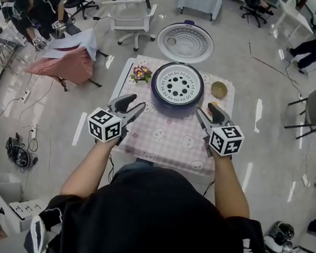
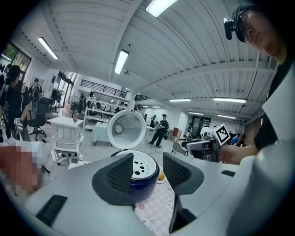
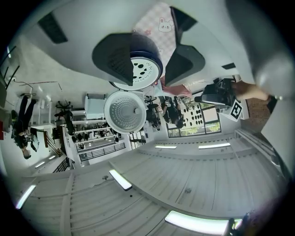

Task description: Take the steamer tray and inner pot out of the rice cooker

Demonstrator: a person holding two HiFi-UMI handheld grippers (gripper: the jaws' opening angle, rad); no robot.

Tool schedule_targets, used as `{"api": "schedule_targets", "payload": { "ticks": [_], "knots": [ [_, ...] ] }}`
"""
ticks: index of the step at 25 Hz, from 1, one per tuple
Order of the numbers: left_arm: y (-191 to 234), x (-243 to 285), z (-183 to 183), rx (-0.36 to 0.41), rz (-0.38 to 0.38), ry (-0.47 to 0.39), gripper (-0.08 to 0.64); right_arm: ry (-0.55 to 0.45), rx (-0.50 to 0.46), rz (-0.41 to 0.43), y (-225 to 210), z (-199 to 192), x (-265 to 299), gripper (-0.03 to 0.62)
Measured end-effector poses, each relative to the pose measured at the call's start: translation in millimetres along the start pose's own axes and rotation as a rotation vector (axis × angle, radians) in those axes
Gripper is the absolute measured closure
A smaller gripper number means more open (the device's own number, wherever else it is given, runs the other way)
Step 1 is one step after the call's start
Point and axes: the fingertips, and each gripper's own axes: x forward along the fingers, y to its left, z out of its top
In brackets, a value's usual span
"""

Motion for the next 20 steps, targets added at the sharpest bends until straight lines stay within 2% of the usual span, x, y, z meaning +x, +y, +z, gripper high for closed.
{"api": "schedule_targets", "payload": {
  "ticks": [16,20],
  "knots": [
    [68,22,2,-0.056,-0.02,0.006,0.344,0.074,-0.013,-0.001,-6,4,61,0.365],
    [82,30,6,-0.063,-0.024,0.001,0.344,0.104,-0.041,0.011,-7,6,78,0.364]
  ]
}}
